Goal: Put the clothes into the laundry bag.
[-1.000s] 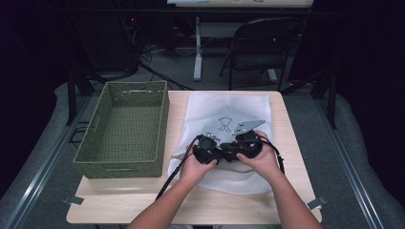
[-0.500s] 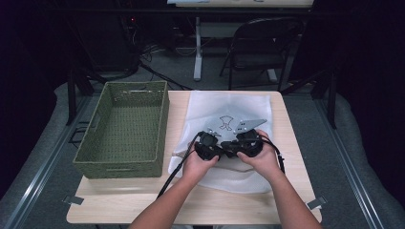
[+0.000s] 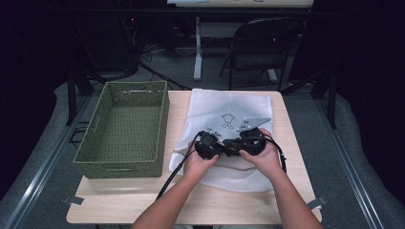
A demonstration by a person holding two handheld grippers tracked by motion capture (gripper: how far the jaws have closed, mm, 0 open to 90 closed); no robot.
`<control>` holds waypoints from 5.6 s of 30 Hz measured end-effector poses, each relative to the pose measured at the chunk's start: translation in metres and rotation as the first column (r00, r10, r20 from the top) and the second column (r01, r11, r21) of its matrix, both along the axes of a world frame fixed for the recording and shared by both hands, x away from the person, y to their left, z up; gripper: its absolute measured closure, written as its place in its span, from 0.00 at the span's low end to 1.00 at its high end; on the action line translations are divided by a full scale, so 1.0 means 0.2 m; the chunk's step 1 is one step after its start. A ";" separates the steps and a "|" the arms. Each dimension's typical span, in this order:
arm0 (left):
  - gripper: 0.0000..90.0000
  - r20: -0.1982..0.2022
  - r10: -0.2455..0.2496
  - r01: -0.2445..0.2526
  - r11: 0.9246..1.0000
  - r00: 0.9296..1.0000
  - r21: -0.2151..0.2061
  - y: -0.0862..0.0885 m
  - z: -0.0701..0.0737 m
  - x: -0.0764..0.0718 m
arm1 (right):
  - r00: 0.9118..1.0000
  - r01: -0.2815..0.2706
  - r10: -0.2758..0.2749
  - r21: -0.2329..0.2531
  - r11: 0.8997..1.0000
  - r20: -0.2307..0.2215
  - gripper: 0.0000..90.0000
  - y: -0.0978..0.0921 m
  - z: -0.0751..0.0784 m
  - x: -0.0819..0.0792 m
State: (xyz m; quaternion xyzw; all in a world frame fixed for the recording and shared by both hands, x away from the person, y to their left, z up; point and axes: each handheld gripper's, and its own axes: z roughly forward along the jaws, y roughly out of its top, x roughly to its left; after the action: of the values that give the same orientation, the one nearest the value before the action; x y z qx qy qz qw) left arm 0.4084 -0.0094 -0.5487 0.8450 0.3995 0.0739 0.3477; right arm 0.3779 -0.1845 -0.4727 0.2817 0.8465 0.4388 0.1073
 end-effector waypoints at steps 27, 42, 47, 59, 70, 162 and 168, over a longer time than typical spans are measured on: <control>0.82 -0.038 0.036 -0.036 0.999 0.999 0.012 0.04 -0.04 0.03 | 1.000 -0.011 0.011 -0.016 1.000 -0.018 1.00 0.01 -0.01 0.00; 0.58 -0.035 0.021 -0.021 1.000 0.999 -0.009 0.15 -0.01 -0.06 | 1.000 -0.013 0.012 -0.025 1.000 -0.022 1.00 0.02 -0.02 0.00; 0.58 -0.029 0.016 -0.017 1.000 0.999 -0.018 0.19 0.03 -0.11 | 1.000 -0.015 0.014 -0.028 1.000 -0.023 1.00 0.02 -0.02 0.00; 0.57 0.002 -0.019 0.019 1.000 1.000 -0.015 0.28 0.10 -0.23 | 0.999 -0.019 0.018 -0.039 0.999 -0.037 1.00 0.02 -0.04 0.00; 0.57 0.006 -0.033 0.033 0.999 0.999 -0.024 0.40 0.11 -0.36 | 0.997 -0.032 0.026 -0.073 0.997 -0.072 1.00 0.05 -0.10 0.00; 0.53 0.032 0.061 -0.061 0.998 0.998 0.007 0.78 0.04 -0.65 | 0.988 -0.049 0.036 -0.085 0.995 -0.147 1.00 -0.12 -0.30 -0.36; 0.53 0.027 0.074 -0.074 0.997 0.997 0.006 0.78 0.03 -0.65 | 0.988 -0.049 0.032 -0.102 0.994 -0.154 1.00 -0.11 -0.32 -0.35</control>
State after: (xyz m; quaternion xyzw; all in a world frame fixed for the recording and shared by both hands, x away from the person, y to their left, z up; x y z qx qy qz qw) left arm 0.2791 0.1475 -0.5424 0.8297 0.4256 0.0994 0.3472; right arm 0.3073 -0.2061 -0.5368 0.2909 0.8799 0.3727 0.0484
